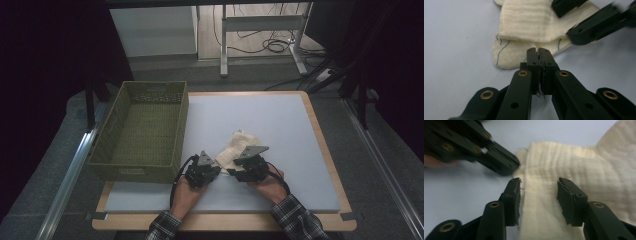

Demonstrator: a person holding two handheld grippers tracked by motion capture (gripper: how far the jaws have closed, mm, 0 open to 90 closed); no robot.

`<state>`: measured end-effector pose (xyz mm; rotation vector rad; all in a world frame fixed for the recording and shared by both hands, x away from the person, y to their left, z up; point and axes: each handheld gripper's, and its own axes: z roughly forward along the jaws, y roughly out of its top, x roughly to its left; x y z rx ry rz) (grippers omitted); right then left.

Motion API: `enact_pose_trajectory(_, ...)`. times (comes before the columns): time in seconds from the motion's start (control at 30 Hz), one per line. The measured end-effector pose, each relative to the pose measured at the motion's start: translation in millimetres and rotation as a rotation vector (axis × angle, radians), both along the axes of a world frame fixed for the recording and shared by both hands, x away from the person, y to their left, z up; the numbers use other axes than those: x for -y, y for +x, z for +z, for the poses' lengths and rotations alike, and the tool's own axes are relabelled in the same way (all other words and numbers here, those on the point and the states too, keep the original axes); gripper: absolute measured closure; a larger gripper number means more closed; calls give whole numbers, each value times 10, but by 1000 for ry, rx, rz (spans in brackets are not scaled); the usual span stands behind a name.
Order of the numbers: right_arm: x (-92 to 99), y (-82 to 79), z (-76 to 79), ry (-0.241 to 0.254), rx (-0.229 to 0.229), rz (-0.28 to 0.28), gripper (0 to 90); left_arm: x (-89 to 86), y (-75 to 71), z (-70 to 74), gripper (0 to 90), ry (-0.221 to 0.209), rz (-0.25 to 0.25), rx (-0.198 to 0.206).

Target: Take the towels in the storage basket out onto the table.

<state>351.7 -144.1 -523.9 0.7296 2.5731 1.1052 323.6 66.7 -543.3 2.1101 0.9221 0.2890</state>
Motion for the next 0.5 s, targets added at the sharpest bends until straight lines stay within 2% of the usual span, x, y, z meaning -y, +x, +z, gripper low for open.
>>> enact_pose_trajectory(0.03, -4, -3, -23, -18, 11, -9, 667, 0, 1, 0, 877, 0, 0, -1)
enact_pose_trajectory(0.1, 11, -2, -29, -10, 2, -20, 794, 0, 0, 0, 877, 0, -1, 0)
enact_pose_trajectory(0.17, 26, -4, -10, -5, -1, -31, 852, 1, 0, 0, 877, 1, 0, 1)
enact_pose_trajectory(0.33, 118, -38, 144, 14, 39, -54, 862, 0, 1, -1, 877, -1, 0, 0)
enact_pose_trajectory(0.5, 351, -36, 323, 32, 72, -104, 861, 3, -3, -1, 877, 4, -1, 3)
